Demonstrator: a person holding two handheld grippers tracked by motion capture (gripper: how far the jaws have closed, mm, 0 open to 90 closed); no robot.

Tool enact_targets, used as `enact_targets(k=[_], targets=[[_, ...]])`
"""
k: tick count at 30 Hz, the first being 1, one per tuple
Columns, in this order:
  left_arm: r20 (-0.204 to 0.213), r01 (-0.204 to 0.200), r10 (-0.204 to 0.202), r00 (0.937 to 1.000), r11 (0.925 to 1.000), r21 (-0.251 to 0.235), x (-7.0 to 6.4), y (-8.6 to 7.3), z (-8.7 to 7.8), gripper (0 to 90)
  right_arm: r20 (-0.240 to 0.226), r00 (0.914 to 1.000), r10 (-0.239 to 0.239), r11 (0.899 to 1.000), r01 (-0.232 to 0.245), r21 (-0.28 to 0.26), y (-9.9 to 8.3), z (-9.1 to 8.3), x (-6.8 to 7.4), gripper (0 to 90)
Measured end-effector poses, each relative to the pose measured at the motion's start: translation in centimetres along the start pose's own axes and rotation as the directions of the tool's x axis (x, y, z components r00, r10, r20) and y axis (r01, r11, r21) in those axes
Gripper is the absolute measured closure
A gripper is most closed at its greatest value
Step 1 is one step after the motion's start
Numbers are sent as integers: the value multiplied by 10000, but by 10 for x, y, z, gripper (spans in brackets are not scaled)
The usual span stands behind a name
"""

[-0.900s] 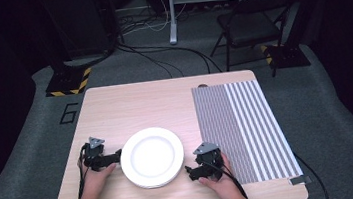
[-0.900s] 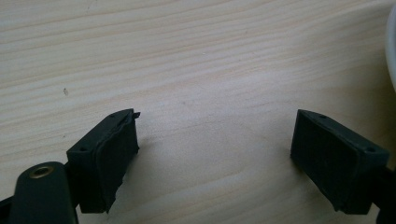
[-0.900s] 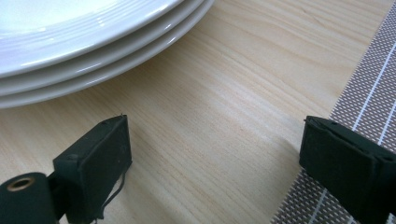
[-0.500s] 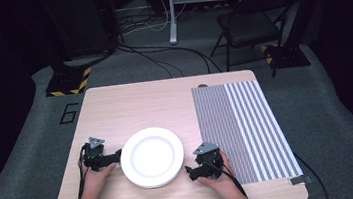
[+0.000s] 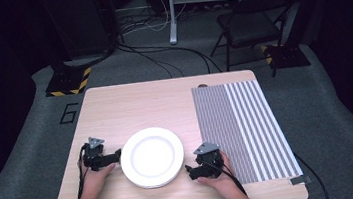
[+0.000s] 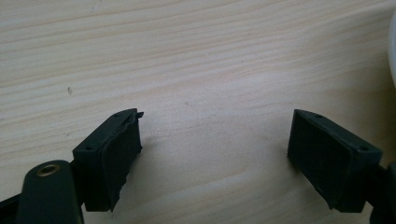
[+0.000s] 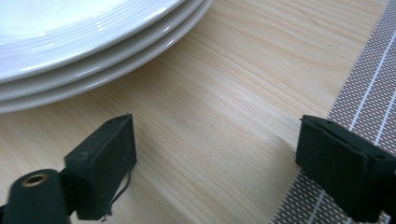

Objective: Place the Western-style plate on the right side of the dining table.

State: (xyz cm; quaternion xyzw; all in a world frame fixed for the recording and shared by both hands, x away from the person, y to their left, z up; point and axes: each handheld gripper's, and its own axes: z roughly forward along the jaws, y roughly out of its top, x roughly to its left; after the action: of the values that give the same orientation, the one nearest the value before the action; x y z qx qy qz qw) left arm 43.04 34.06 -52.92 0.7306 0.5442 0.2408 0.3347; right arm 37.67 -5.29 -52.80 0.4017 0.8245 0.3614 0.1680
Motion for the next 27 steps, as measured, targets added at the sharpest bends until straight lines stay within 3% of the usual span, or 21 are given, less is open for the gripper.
enact_targets(k=[7, 12, 18, 21, 24, 27], targets=[[-160, 199, -201, 9997, 9997, -105, 1, -1, -2, 231, 75, 10000, 25, 10000, -24, -41, 0, -1, -1, 175], [-199, 284, -285, 9994, 9996, -75, 1, -1, -4, 304, 217, 9996, 151, 9998, -149, -101, 0, -4, -3, 275], [-26, 798, -798, 9968, 9965, 234, 3, 1, -10, 393, 321, 9983, 488, 9987, -484, -130, 1, -9, -6, 294], [-34, 811, -811, 9967, 9958, 421, 3, 2, -13, 407, 202, 9972, 724, 9970, -718, -276, 2, -13, -7, 416], [134, 850, -856, 9962, 9957, 377, 1, 4, -20, 419, -77, 9966, 817, 9964, -819, -198, 6, -19, -7, 438], [393, 1170, -1177, 9923, 9929, 212, -4, 10, -28, 429, -122, 9968, 788, 9966, -790, -237, 13, -26, -6, 459]])
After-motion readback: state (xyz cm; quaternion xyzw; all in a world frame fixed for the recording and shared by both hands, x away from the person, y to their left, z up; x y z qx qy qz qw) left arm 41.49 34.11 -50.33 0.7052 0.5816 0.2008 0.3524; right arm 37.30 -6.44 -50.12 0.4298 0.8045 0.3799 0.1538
